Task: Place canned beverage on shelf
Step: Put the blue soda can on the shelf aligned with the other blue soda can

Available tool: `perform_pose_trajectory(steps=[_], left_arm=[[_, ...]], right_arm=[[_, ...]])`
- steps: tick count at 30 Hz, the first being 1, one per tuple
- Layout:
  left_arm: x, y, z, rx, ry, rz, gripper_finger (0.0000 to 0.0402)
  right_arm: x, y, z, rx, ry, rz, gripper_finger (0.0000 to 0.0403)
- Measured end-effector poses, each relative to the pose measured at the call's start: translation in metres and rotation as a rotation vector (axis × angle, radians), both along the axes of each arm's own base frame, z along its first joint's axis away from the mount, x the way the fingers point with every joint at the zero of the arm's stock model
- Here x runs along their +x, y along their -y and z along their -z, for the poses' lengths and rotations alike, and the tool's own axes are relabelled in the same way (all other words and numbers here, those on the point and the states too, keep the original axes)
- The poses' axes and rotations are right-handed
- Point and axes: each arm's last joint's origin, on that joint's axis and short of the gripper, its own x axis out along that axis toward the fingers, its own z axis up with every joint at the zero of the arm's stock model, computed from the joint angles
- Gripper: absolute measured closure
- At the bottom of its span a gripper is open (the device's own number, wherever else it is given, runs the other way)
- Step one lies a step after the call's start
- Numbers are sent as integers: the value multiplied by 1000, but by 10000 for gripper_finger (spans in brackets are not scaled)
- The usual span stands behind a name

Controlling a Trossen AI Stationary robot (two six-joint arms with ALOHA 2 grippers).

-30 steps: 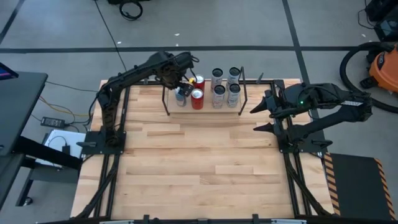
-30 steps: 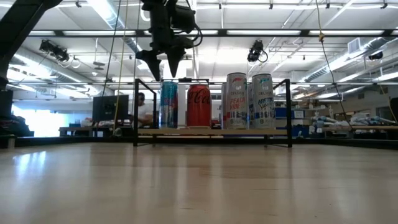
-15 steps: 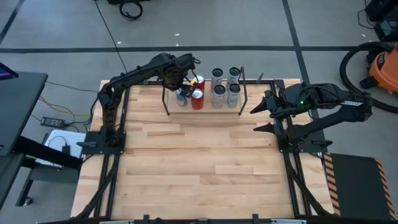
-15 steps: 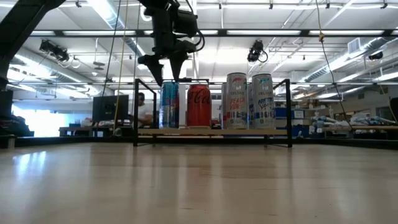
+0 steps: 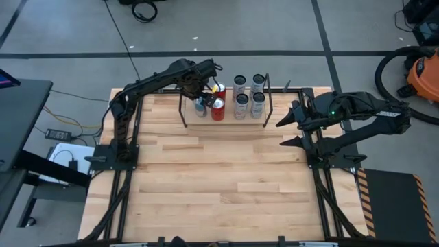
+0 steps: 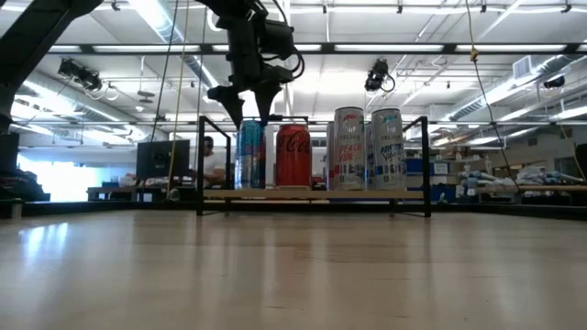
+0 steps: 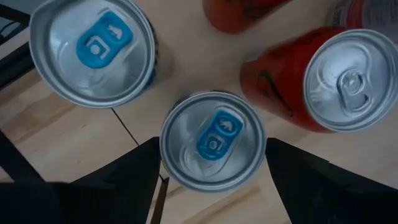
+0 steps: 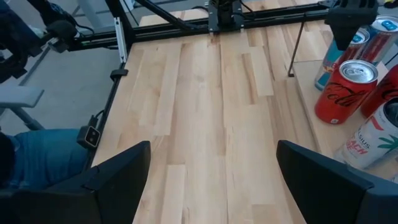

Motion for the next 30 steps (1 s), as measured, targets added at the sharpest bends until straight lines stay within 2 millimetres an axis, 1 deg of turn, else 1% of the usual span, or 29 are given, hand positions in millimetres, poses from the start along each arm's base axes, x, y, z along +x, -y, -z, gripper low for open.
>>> perform_pose_trajectory(steps=[4, 7, 14, 20, 22, 24, 30], left_arm=[[1, -1, 1, 7, 0, 0, 111], [1, -1, 2, 8, -11, 21, 120], [-1, 0, 2, 4, -36, 68, 175], [-8, 4, 1, -23, -98, 131, 174], [-10, 5, 1, -31, -118, 151, 168], [-10, 5, 1, -30, -120, 156, 162], [-8, 4, 1, -14, -107, 180, 163]], right_arm=[[0, 0, 0, 0, 0, 0, 45], [0, 0, 0, 0, 0, 0, 45], [0, 0, 0, 1, 0, 0, 45], [0, 0, 0, 1, 0, 0, 45], [0, 0, 0, 1, 0, 0, 45], [0, 0, 0, 1, 0, 0, 45], [0, 0, 0, 3, 0, 2, 45]])
